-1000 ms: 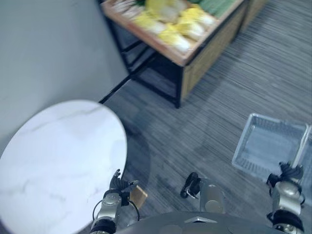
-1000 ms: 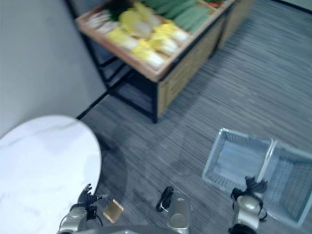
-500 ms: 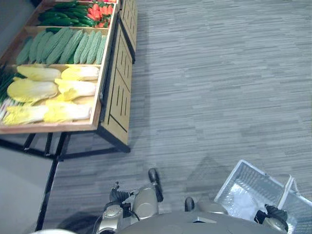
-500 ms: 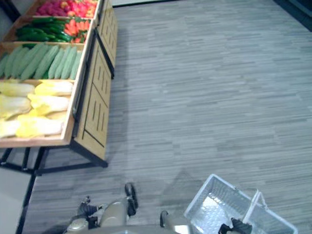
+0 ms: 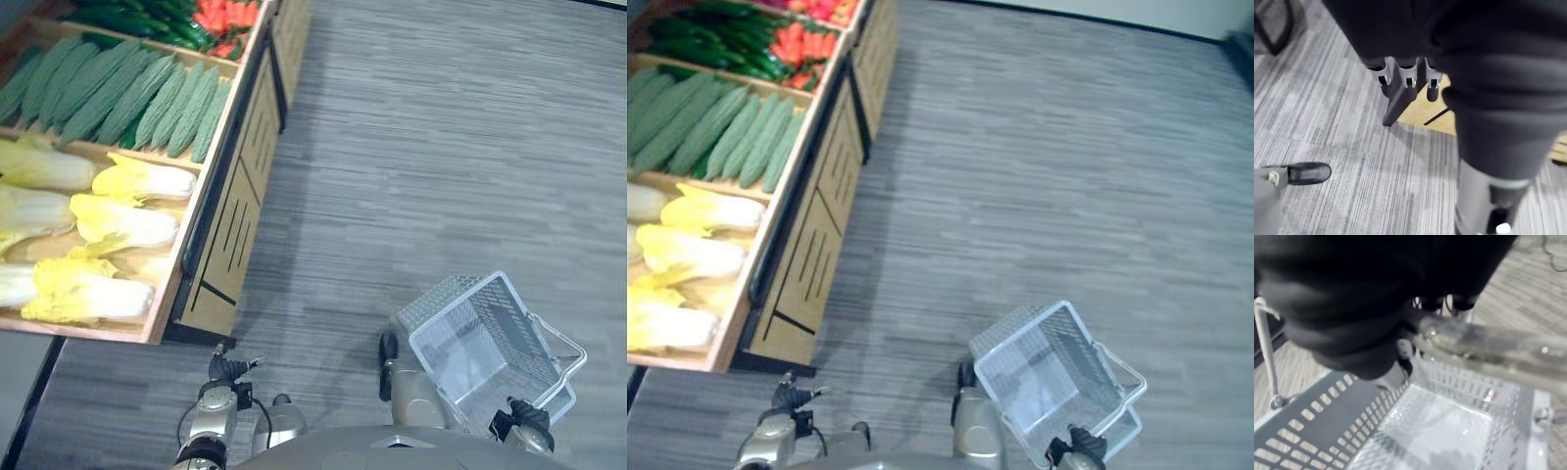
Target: Pick vegetable in the basket
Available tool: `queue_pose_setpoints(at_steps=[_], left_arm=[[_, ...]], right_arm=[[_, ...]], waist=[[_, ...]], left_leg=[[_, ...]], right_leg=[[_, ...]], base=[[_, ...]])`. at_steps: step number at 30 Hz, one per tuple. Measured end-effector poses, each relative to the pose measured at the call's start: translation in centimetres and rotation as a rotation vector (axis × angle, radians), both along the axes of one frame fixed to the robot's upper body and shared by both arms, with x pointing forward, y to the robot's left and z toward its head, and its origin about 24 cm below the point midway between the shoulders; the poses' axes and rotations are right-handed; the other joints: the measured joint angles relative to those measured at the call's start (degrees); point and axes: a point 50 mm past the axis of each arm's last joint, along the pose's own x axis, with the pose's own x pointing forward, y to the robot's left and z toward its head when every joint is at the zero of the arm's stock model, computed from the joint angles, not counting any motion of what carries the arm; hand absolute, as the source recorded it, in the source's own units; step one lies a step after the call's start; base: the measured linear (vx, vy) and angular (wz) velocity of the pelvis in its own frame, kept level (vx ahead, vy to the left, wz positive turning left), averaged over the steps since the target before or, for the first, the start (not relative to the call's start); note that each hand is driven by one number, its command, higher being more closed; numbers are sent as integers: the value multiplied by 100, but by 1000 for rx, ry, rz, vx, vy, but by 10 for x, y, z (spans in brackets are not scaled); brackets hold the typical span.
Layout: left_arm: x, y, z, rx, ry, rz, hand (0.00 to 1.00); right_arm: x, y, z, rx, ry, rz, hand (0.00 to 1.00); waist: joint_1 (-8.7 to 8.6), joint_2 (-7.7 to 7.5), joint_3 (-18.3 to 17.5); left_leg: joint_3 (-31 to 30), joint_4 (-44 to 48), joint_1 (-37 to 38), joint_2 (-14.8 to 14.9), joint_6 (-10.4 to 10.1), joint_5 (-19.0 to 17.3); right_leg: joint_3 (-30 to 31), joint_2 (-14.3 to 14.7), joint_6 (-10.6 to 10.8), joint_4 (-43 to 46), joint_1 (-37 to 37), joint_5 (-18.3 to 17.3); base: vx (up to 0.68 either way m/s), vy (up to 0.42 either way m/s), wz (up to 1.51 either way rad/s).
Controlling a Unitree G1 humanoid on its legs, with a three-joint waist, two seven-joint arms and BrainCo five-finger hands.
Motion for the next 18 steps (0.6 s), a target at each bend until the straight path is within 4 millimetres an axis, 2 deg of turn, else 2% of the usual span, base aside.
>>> queue_pose_setpoints(at_steps=[1,2,4,5,6,7,8,10,11,12,13,14,15,17,18], left_arm=[[-11,-16,-8,-55,28,38,0],[-25,-23,-13,-86,57,85,0],[-44,-27,-18,-105,93,124,0],[-46,-27,-18,-106,95,129,0],[-47,-26,-18,-102,93,133,0],[-50,-24,-17,-99,94,139,0],[-49,-24,-17,-99,86,138,0],[-48,-21,-15,-89,74,130,0],[-47,-22,-15,-90,71,126,0],[-47,-23,-15,-92,70,120,0],[-47,-23,-15,-93,74,119,0],[-49,-22,-15,-91,78,120,0],[-52,-16,-15,-75,87,118,0],[-57,-9,-15,-58,102,119,0],[-60,-7,-16,-57,124,118,0]], right_arm=[[3,-6,3,-13,-14,-13,100],[6,-7,4,-19,-27,-18,100],[3,-10,5,-23,-17,-25,100],[4,-11,5,-24,-19,-21,100],[5,-11,6,-25,-20,-14,100],[8,-12,6,-32,-12,33,100],[9,-11,6,-31,-4,70,100],[23,-9,7,-30,-7,170,100],[29,-10,8,-30,-15,186,100],[39,-11,10,-44,-16,235,100],[45,-12,11,-47,-16,268,100],[45,-14,12,-50,-12,264,100],[43,-7,8,-18,-6,240,100],[44,-2,5,2,-11,228,100],[44,0,4,11,-5,224,100]], waist=[[36,256,5],[90,316,7],[127,463,-75],[121,472,-73],[133,462,-66],[177,445,-59],[245,403,-58],[397,345,-77],[434,343,-78],[465,346,-79],[468,353,-84],[487,295,-93],[548,135,-191],[546,-47,-220],[530,-83,-219]], left_leg=[[206,176,14,177,76,-19],[417,412,28,205,98,139],[316,975,-171,371,102,227],[340,1923,-685,456,99,343],[374,2446,-978,506,67,368],[657,3303,-1422,626,-11,294],[1012,3542,-1580,628,-25,205],[1774,3103,-1851,370,-32,111],[1946,2792,-1904,271,-9,130],[2261,2018,-1987,82,129,342],[2595,1198,-1984,-82,273,860],[2852,851,-1919,-221,807,1094],[2739,393,-1716,-597,905,1247],[2376,286,-1691,-821,935,1212],[2071,281,-1630,-920,955,1122]], right_leg=[[-151,150,-142,720,-140,-581],[-258,97,-317,1419,-213,-1118],[-649,26,-421,1722,16,-1559],[-1032,-75,-464,1686,335,-1737],[-1226,-107,-533,1610,541,-1767],[-1624,-110,-677,1312,996,-1729],[-1855,-112,-732,1052,1310,-1674],[-2274,-170,-724,641,1717,-1623],[-2360,-192,-708,584,1763,-1614],[-2592,-213,-650,467,1901,-1584],[-2861,-231,-540,388,2093,-1569],[-3031,-272,-422,377,2250,-1588],[-3267,-400,-178,344,2418,-1451],[-3339,-501,-38,507,2508,-1335],[-3309,-670,42,1280,2405,-1275]], base=[[394,-390,81],[372,-367,76],[377,-359,103],[364,-340,139],[332,-312,155],[325,-263,117],[393,-235,105],[302,-102,75],[262,-7,76],[278,42,90],[347,68,114],[406,122,149],[364,108,123],[406,90,119],[353,62,124]])
